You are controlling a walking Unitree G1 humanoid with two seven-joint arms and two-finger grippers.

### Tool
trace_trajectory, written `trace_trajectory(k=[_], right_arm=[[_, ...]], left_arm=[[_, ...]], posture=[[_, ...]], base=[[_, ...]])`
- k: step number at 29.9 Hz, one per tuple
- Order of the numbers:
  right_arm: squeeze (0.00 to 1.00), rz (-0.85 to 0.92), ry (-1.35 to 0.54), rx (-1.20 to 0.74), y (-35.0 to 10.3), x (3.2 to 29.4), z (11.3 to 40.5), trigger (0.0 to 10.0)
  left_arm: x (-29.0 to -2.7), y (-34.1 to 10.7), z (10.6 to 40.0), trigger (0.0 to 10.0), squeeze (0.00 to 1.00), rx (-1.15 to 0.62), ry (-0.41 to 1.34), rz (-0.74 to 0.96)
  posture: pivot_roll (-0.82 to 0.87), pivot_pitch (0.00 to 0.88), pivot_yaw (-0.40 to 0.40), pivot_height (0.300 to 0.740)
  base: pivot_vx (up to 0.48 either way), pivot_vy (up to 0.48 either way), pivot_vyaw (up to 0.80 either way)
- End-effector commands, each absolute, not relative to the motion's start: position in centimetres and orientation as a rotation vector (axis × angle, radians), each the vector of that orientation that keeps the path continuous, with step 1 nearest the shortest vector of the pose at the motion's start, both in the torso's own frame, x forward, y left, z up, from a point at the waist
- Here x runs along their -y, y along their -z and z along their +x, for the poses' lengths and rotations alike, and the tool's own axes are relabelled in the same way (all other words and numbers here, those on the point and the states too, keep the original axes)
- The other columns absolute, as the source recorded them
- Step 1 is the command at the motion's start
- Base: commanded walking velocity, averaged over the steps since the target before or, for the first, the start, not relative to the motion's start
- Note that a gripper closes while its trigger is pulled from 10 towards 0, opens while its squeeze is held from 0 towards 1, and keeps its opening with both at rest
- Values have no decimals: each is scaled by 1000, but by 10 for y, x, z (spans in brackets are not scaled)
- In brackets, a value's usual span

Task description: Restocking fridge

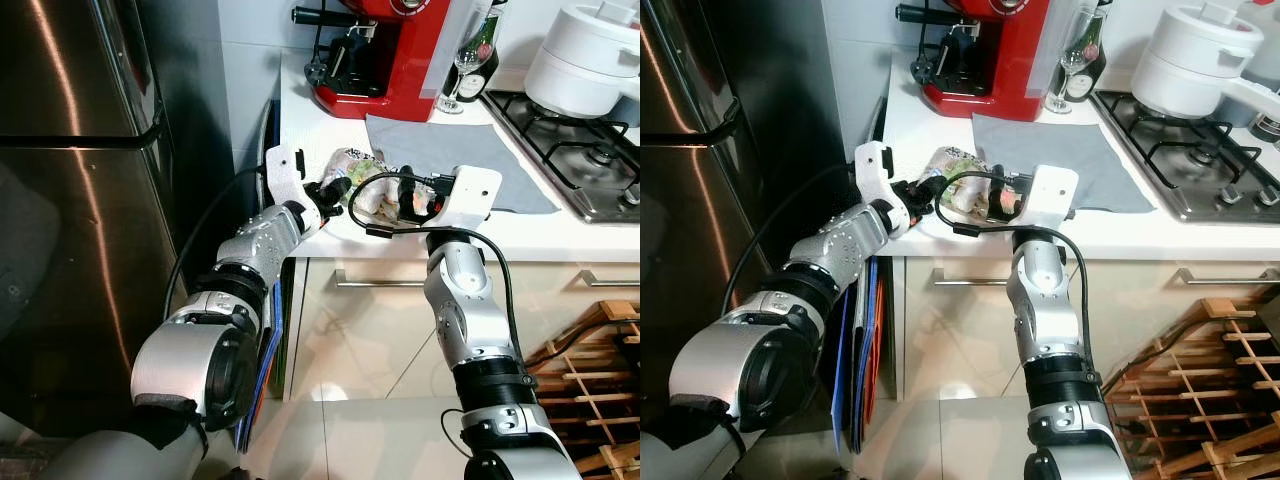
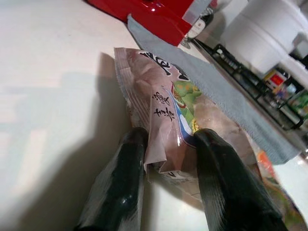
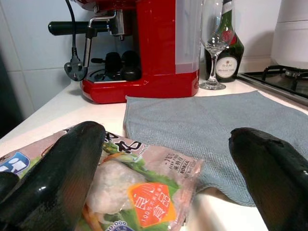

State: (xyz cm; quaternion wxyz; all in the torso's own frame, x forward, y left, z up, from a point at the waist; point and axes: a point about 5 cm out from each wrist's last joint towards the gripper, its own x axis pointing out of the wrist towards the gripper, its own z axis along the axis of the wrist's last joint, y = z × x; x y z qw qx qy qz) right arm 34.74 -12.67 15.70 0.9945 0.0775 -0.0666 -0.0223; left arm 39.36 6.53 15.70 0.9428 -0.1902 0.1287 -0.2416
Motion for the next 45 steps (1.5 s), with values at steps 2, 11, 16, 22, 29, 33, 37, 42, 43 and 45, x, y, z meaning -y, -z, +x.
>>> trace_trajectory(k=[2,11,16,22,29,33,37,42,43,45], right_arm=[[0,163,41,138,-161,127,348,10000],[0,168,34,133,-159,124,347,10000],[0,168,37,132,-159,125,347,10000],[0,149,87,161,-162,135,347,10000],[0,139,110,170,-163,138,348,10000],[0,136,109,174,-163,138,349,10000],[0,184,85,147,-161,136,351,10000],[0,288,-28,66,-158,139,359,10000],[0,330,-112,30,-159,142,362,10000],[0,345,-151,16,-159,144,363,10000]], left_arm=[[-64,-141,388,0,0,-314,501,-338],[-65,-159,393,0,0,-269,503,-583],[-65,-179,398,0,0,-184,520,-643],[-63,-221,397,0,0,71,601,-471],[-65,-228,387,0,0,147,635,-355],[-67,-236,381,0,0,196,653,-332],[-70,-253,375,0,0,273,676,-274],[-80,-287,373,0,0,408,751,-123],[-85,-295,374,0,0,433,775,-80],[-88,-298,374,0,0,440,784,-60]], posture=[[-59,0,-57,740],[-59,0,-57,740],[-62,0,-56,740],[-61,0,-51,740],[-44,0,-49,740],[-41,0,-50,740],[-29,0,-50,740],[-19,0,-48,740],[-19,0,-47,740],[-18,0,-43,740]], base=[[0,0,0],[0,0,0],[0,0,0],[0,0,0],[0,0,0],[0,0,0],[0,0,0],[0,0,0],[0,0,0],[0,0,0]])
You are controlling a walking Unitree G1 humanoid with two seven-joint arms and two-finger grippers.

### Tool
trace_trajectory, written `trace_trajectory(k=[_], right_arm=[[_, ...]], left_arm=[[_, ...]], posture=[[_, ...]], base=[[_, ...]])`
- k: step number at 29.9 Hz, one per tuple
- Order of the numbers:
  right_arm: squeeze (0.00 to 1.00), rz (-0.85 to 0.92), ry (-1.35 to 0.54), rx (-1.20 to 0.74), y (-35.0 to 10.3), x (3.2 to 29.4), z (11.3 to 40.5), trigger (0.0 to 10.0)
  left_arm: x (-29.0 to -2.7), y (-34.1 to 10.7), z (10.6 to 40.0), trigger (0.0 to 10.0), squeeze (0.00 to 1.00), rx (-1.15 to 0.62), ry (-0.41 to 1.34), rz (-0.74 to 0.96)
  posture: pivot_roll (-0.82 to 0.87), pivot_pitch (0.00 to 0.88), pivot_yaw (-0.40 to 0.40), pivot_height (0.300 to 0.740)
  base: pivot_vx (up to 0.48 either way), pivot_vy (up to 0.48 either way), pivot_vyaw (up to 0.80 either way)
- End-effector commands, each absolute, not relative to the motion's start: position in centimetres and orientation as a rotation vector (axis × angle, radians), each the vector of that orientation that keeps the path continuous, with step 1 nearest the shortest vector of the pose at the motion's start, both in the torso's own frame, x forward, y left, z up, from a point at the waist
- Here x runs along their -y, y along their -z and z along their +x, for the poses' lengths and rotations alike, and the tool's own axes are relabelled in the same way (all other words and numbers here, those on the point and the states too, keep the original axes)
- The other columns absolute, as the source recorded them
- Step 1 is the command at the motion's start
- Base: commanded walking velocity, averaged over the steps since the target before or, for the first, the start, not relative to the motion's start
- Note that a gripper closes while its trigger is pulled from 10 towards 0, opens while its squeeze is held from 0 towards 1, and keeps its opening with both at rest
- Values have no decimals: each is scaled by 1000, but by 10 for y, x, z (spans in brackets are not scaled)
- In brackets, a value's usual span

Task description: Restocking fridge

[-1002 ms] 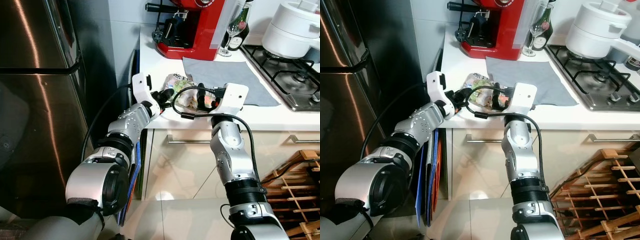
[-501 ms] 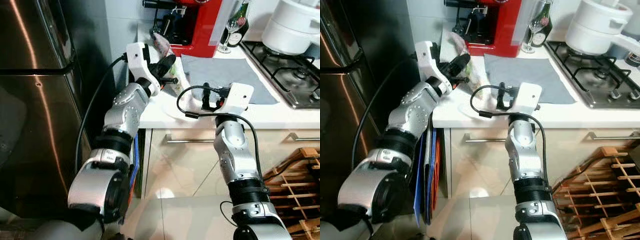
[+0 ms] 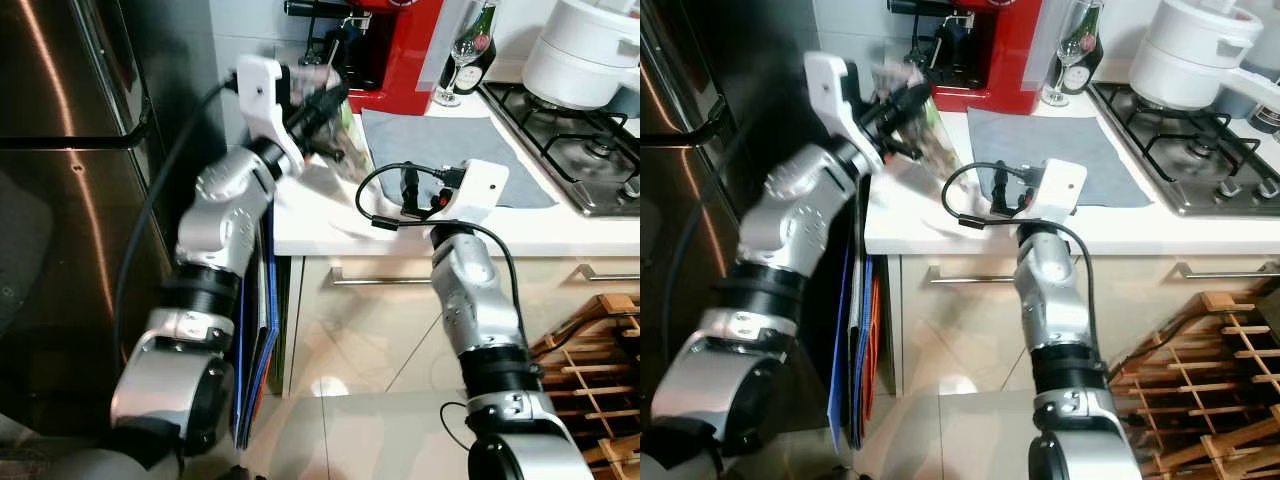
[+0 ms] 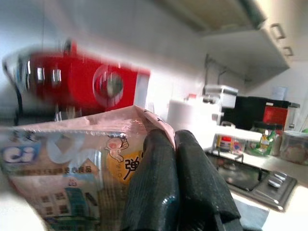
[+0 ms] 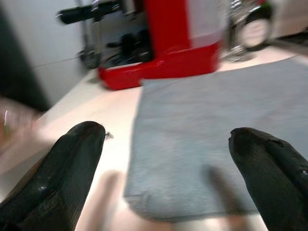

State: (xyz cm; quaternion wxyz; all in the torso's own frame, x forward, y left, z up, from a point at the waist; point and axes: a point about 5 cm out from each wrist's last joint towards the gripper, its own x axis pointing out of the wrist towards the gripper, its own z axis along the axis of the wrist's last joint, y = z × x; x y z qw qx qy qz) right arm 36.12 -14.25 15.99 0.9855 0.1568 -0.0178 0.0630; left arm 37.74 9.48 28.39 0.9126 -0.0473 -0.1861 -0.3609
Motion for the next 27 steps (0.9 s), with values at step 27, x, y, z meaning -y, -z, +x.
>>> trace_trajectory(k=[27], right_arm=[[1000,45,-942,-116,-221,197,343,10000]], left_arm=[[-125,-334,381,0,0,498,979,297]], posture=[[-33,0,-33,740]], base=[[0,0,0]])
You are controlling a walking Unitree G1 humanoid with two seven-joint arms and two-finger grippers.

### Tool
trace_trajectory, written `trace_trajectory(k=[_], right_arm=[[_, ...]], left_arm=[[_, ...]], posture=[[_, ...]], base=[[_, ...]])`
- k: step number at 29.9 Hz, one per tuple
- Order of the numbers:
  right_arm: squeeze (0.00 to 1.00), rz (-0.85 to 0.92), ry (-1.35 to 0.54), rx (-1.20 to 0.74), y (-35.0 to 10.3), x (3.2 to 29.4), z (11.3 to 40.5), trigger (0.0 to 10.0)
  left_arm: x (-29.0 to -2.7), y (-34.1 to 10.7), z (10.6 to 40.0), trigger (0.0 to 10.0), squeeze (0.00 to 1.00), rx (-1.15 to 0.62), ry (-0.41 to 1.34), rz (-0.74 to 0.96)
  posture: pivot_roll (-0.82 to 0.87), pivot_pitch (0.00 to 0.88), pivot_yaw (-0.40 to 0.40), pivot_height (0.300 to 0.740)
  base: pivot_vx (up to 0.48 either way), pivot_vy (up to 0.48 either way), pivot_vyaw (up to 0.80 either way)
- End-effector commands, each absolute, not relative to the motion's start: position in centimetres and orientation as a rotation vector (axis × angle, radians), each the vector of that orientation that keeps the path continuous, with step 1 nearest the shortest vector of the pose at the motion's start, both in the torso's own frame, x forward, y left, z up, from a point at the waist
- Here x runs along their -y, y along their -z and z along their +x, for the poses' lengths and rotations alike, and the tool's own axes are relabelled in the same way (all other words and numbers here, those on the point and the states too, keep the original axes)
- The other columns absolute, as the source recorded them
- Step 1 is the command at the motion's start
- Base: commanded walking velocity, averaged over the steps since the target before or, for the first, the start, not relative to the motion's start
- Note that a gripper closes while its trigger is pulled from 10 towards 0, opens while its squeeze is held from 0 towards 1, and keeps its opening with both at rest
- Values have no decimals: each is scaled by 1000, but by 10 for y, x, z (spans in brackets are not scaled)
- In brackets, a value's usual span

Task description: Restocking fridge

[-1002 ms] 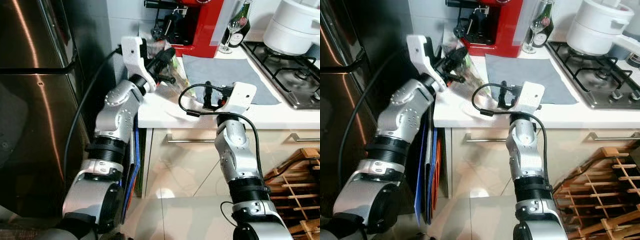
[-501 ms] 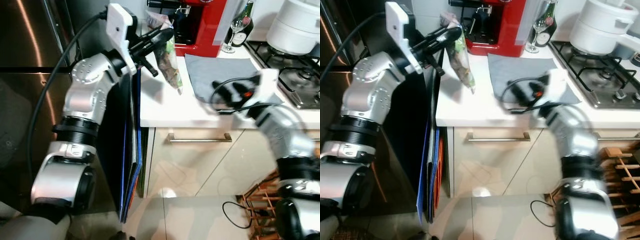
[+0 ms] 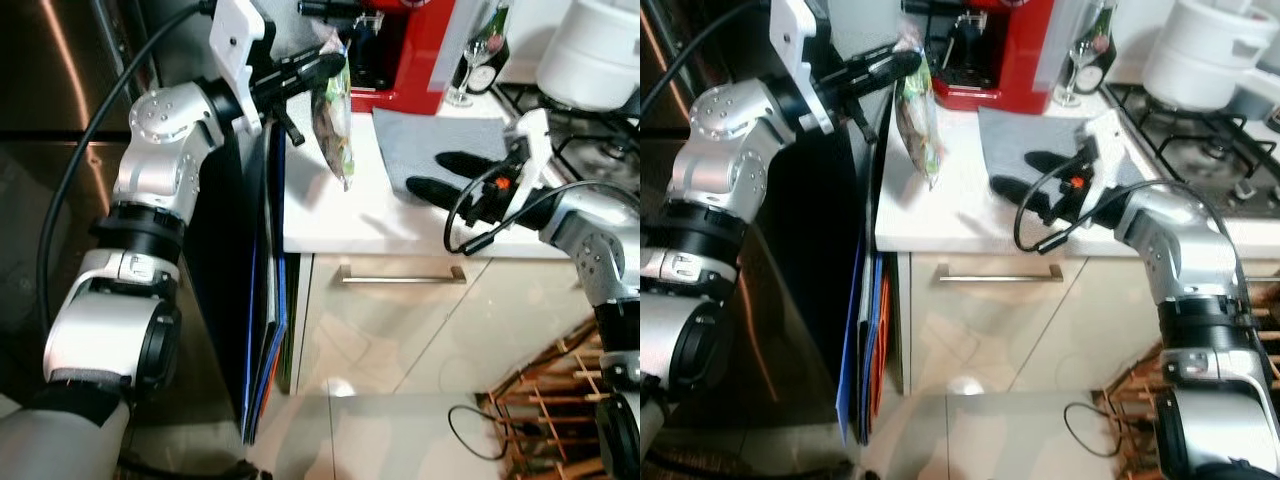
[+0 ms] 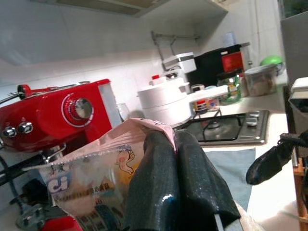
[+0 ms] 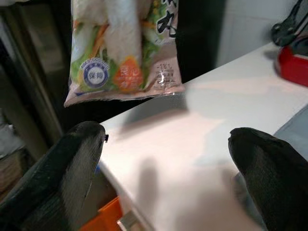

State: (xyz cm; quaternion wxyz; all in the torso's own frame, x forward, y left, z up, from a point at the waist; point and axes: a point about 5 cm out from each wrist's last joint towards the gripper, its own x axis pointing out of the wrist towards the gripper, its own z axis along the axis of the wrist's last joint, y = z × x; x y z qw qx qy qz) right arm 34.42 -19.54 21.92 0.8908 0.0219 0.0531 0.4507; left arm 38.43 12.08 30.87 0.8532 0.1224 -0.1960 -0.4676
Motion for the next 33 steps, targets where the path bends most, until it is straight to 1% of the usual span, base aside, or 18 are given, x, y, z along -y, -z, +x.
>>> trace_trajectory(k=[1,4,7,9,11,12,15,16,20,21,22,23,24,26,27,28,33], right_arm=[[1000,46,-943,-115,-221,196,344,10000],[1000,55,-932,-91,-223,190,345,10000],[1000,39,-893,-25,-228,172,346,10000],[1000,45,-895,5,-230,154,339,10000],[1000,50,-896,14,-231,150,336,10000],[1000,32,-855,44,-233,139,333,10000],[1000,23,-768,84,-237,126,332,10000],[1000,23,-768,84,-237,126,332,10000],[1000,-32,-683,120,-237,107,328,10000],[1000,-32,-683,120,-237,107,328,10000],[1000,-68,-649,116,-229,95,327,10000],[1000,-88,-623,105,-222,91,329,10000],[1000,-88,-623,105,-222,91,329,10000],[1000,-104,-572,94,-212,85,332,10000],[1000,-104,-572,94,-212,85,332,10000],[1000,-94,-534,82,-201,77,336,10000],[1000,-87,-498,80,-197,71,341,10000]], left_arm=[[-126,-336,381,0,0,501,972,301],[-128,-338,385,0,0,486,929,316],[-131,-332,395,0,0,414,790,335],[-133,-329,401,0,0,370,700,312],[-133,-328,403,0,0,359,676,304],[-136,-325,408,0,0,323,603,272],[-136,-320,412,0,0,290,535,250],[-136,-320,412,0,0,290,535,250],[-131,-312,415,0,0,255,489,236],[-131,-312,415,0,0,255,489,236],[-122,-304,416,0,0,222,473,208],[-115,-298,416,0,0,203,482,212],[-115,-298,416,0,0,203,482,212],[-104,-292,416,0,0,182,484,208],[-104,-292,416,0,0,182,484,208],[-93,-293,416,0,0,182,478,168],[-82,-297,414,0,0,199,477,151]], posture=[[-32,0,-34,740],[-30,0,-35,740],[-26,0,-38,740],[-20,0,-42,740],[-20,0,-42,740],[-21,0,-41,740],[-22,0,-38,740],[-22,0,-38,740],[-30,0,-32,740],[-30,0,-32,740],[-29,0,-33,740],[-26,0,-35,740],[-26,0,-35,740],[-27,0,-35,740],[-27,0,-35,740],[-26,0,-35,740],[-18,0,-36,740]], base=[[0,0,0],[0,0,0],[0,0,0],[0,0,0],[0,0,0],[0,0,0],[0,0,0],[0,0,0],[0,0,0],[0,0,0],[0,0,0],[0,0,0],[0,0,0],[0,0,0],[0,0,0],[0,0,0],[0,0,0]])
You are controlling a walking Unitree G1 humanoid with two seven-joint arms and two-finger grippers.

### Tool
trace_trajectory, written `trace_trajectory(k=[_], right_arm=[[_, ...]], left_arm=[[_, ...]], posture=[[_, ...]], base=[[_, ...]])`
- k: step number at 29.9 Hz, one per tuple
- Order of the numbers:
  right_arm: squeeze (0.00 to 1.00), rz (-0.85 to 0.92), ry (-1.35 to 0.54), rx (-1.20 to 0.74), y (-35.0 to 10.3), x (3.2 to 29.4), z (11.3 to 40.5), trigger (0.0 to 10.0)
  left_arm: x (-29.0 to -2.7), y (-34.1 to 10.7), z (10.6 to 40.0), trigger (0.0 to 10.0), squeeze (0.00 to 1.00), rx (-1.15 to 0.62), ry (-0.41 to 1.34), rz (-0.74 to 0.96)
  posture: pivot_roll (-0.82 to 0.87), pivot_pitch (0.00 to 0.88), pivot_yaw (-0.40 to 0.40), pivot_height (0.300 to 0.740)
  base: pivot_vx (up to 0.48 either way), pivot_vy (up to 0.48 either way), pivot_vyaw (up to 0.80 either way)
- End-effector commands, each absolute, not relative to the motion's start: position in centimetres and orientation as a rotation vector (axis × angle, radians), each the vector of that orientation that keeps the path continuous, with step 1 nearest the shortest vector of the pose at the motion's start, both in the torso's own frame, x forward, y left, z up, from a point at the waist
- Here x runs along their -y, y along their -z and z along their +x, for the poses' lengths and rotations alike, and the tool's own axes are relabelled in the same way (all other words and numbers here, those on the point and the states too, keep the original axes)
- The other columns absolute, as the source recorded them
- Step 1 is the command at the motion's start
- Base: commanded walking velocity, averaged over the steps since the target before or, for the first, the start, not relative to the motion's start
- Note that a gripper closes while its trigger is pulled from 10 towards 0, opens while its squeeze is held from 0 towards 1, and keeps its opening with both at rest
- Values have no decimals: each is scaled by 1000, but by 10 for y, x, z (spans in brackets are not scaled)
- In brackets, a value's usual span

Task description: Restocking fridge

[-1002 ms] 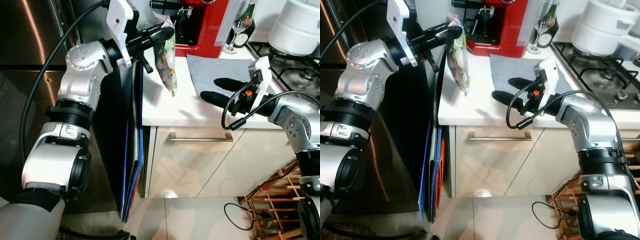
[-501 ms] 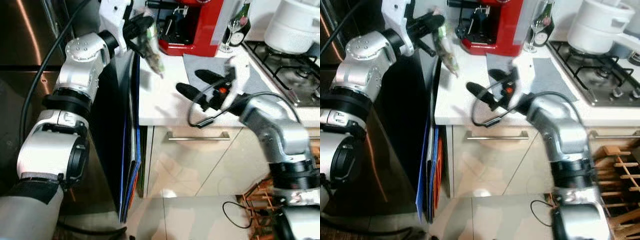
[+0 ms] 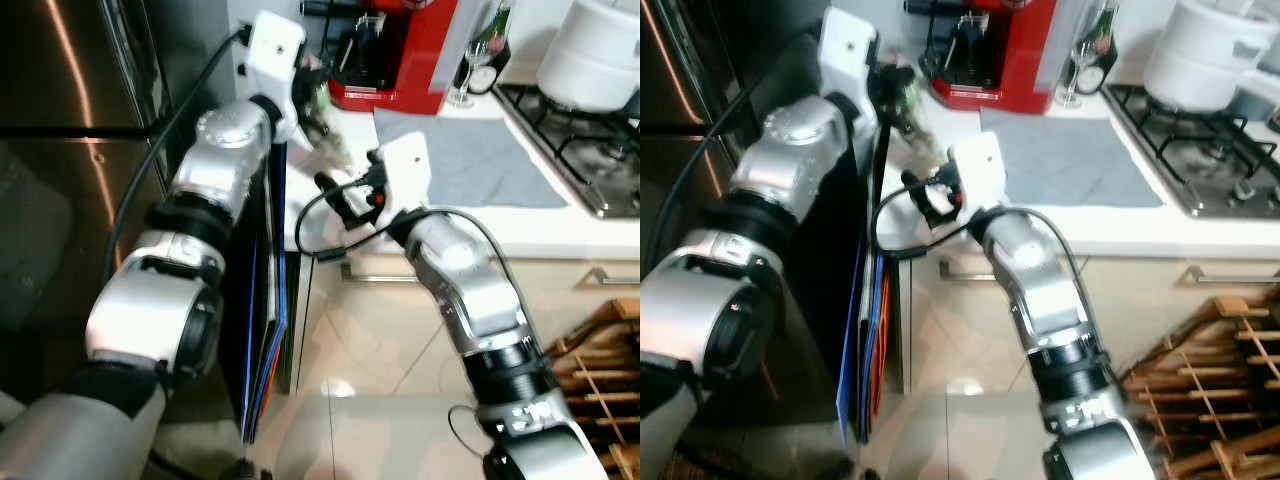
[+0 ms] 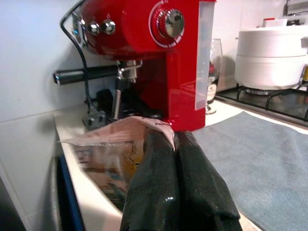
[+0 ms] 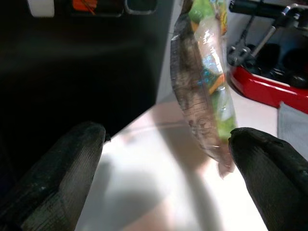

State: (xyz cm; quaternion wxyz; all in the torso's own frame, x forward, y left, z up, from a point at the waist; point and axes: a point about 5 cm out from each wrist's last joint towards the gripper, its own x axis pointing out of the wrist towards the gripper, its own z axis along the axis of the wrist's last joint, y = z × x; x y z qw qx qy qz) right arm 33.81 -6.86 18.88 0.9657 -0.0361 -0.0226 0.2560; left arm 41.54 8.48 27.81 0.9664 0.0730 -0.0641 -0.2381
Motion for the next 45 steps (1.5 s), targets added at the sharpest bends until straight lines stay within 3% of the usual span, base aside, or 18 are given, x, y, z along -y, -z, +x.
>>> trace_trajectory(k=[1,6,19,20,21,45], right_arm=[[1000,-97,-472,92,-198,71,343,10000],[1000,-125,-365,155,-207,78,351,10000],[1000,-166,-309,198,-216,77,368,10000],[820,-162,-307,191,-216,77,370,10000],[0,-148,-305,183,-216,77,372,10000],[0,-124,-314,105,-210,74,395,10000]], left_arm=[[-80,-299,413,0,0,204,476,152],[-75,-302,410,0,0,217,481,150],[-67,-301,399,0,0,232,550,141],[-66,-301,397,0,0,235,559,143],[-66,-301,395,0,0,239,567,141],[-53,-307,367,0,0,261,697,123]], posture=[[-17,0,-36,740],[-10,0,-38,740],[-5,0,-42,740],[-2,0,-44,740],[-2,0,-44,740],[17,0,-58,740]], base=[[0,0,0],[0,0,0],[0,0,0],[0,0,0],[0,0,0],[0,0,0]])
